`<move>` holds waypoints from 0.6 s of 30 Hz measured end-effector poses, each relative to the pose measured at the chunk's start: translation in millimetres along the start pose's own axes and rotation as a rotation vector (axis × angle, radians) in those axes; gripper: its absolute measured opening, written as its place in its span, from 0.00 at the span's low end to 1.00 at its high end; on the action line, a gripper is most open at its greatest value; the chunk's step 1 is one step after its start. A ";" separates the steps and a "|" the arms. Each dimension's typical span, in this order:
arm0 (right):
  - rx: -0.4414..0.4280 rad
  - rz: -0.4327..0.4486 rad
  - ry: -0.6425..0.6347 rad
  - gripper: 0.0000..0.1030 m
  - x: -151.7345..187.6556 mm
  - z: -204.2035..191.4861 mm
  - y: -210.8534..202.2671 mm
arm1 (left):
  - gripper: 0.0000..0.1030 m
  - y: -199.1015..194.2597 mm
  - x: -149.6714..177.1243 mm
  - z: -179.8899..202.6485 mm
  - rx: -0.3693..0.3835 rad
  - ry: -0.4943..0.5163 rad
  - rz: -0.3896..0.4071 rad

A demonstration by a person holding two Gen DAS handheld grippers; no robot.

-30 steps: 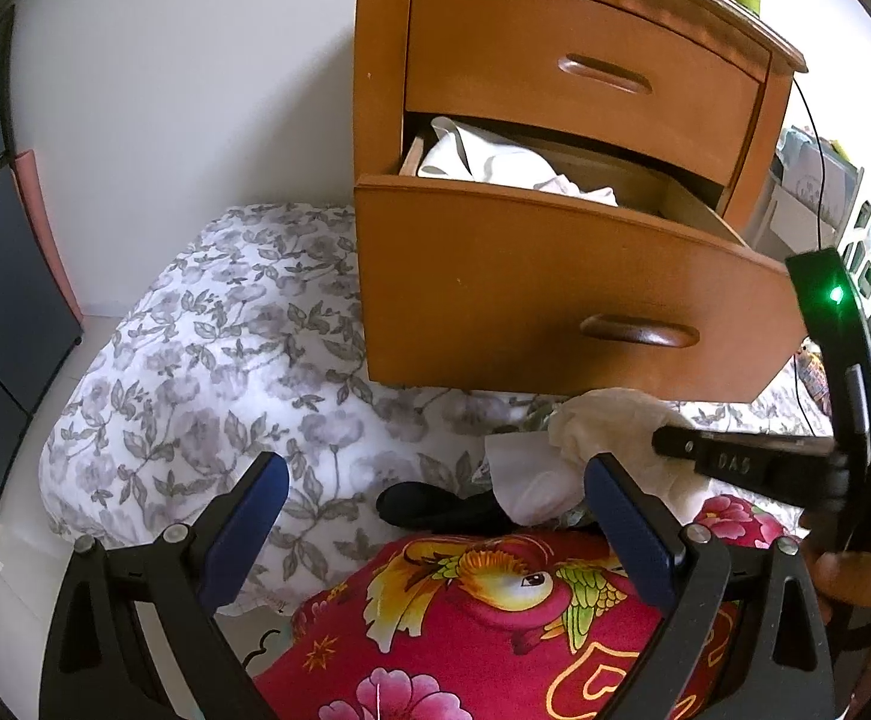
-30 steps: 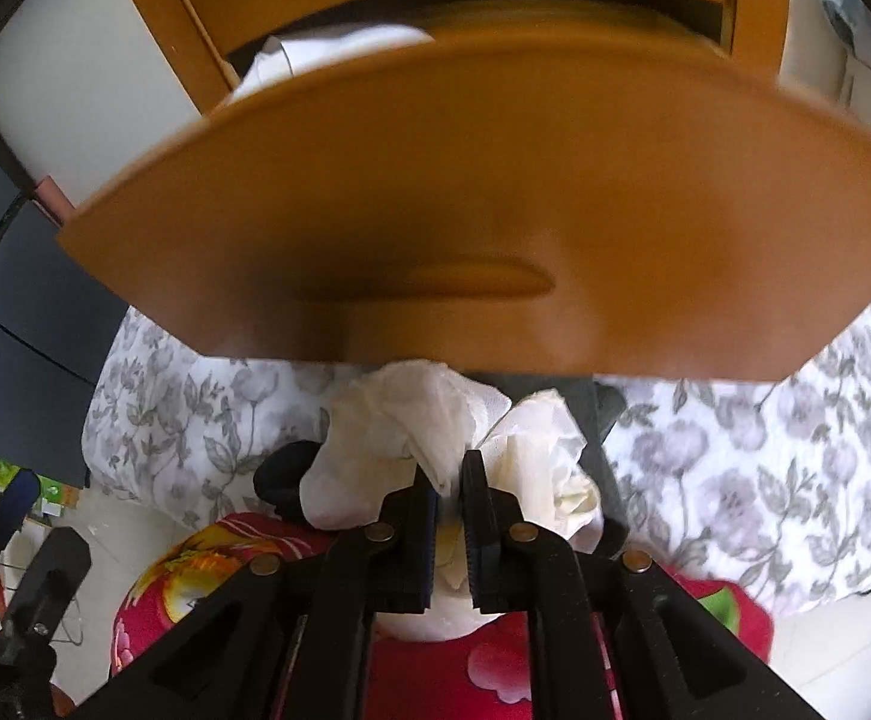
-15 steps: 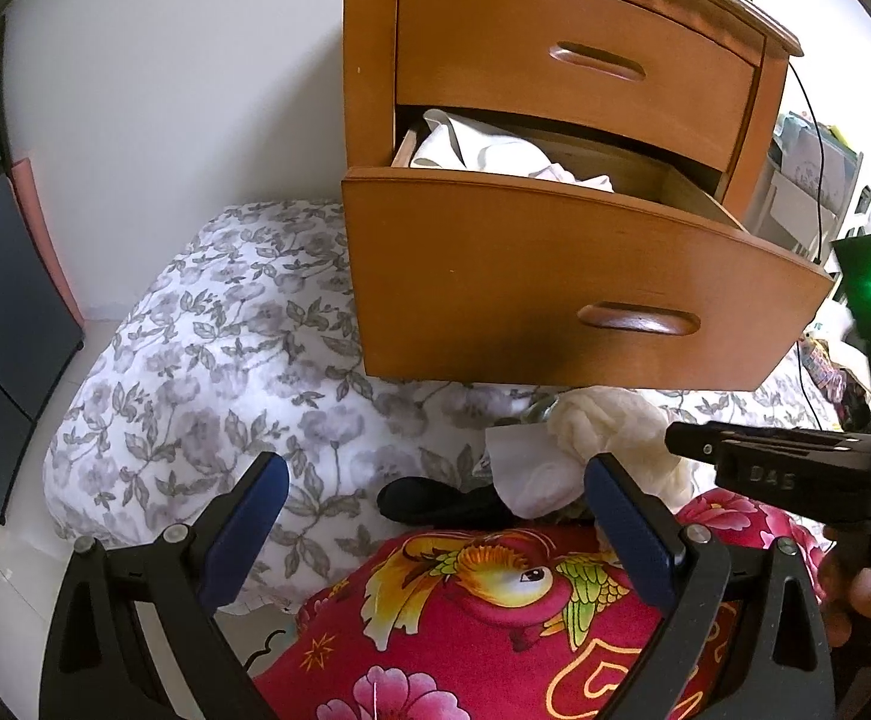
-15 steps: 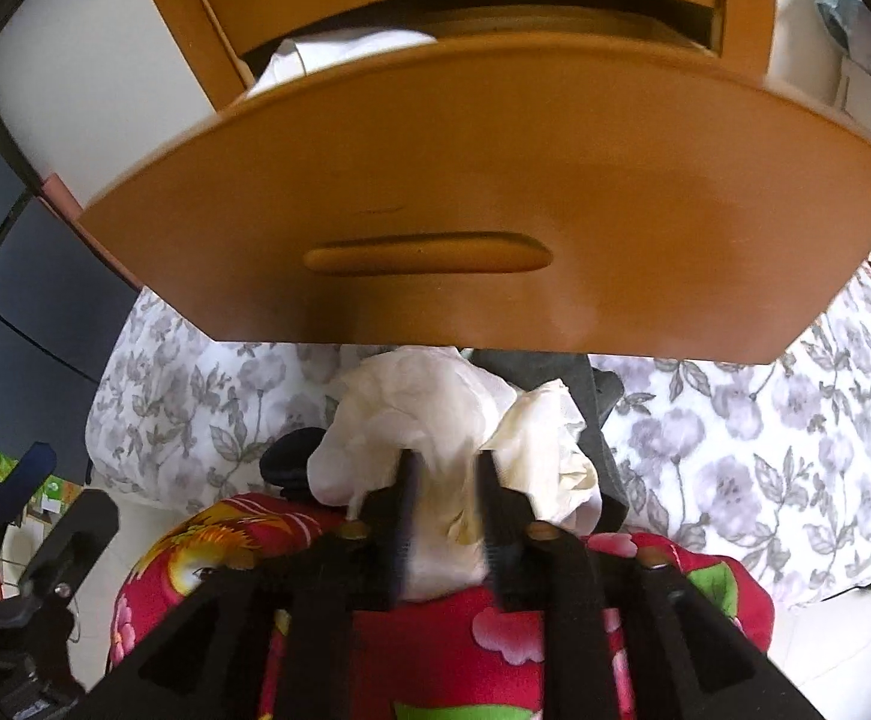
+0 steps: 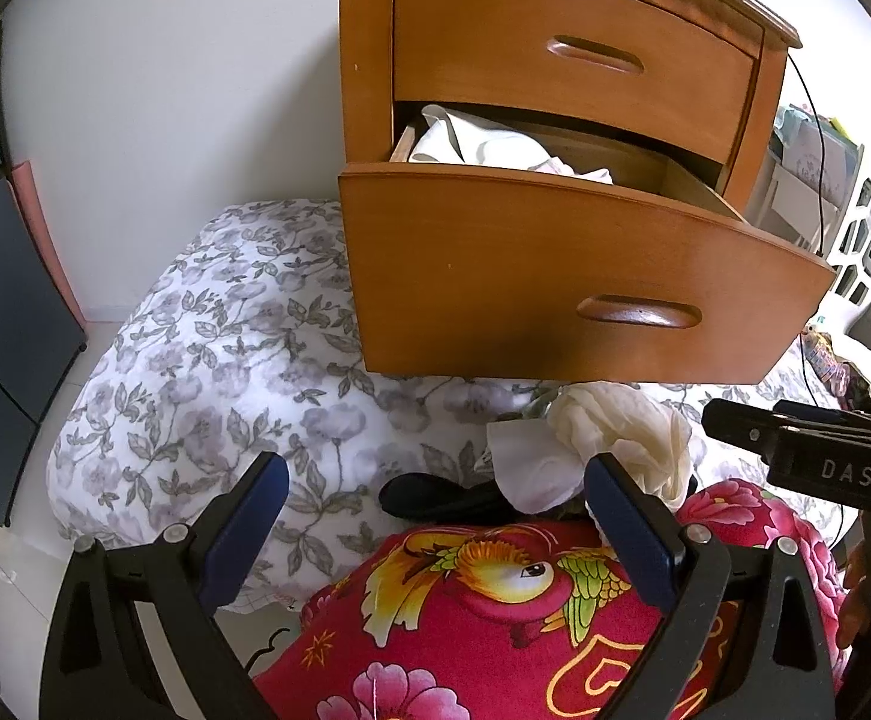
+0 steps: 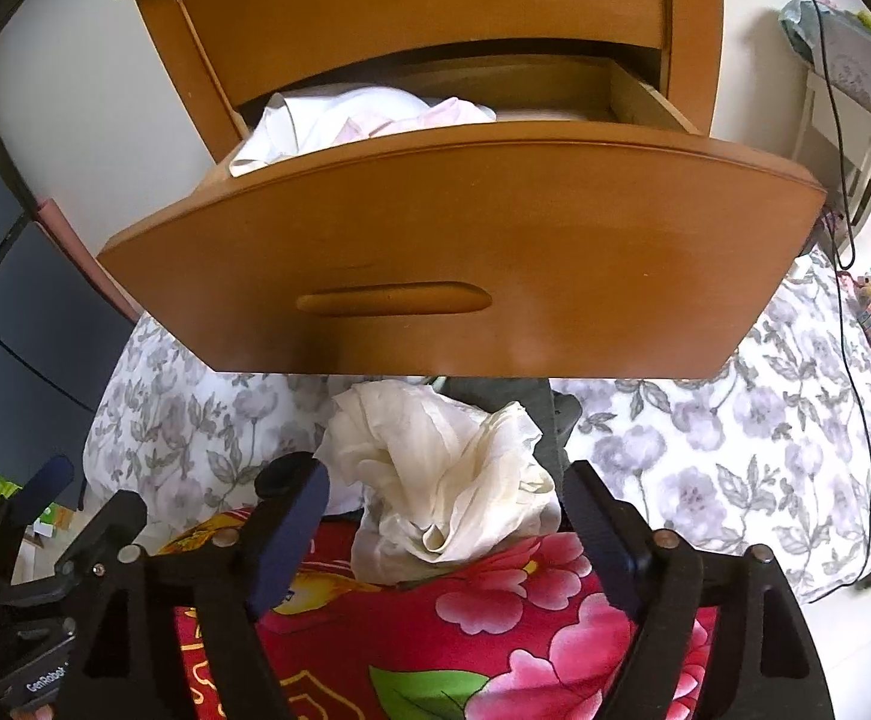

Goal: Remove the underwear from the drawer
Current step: 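Reach the left gripper into the drawer toward the pink garment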

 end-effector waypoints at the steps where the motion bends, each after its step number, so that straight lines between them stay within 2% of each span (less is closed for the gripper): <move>1: 0.000 0.002 0.000 0.90 0.5 0.8 -0.3 | 0.96 -0.1 0.3 0.2 -0.001 0.001 -0.001; 3: -0.001 0.011 0.003 1.00 1.2 3.1 -1.4 | 0.96 -0.4 0.9 0.6 -0.003 0.004 -0.001; 18: 0.011 0.116 -0.029 1.00 0.7 9.9 -19.0 | 0.96 -1.9 -1.1 3.4 -0.014 0.011 0.008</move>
Point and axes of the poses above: each gripper's, at about its wrist camera, not at the fingertips, and y roughly the way its jaws point, z to its right, x to its underside, the point moved 5 cm from there along y, roughly the way its jaws point, and after that the axes turned 13 degrees about x, right-handed, at the moved point
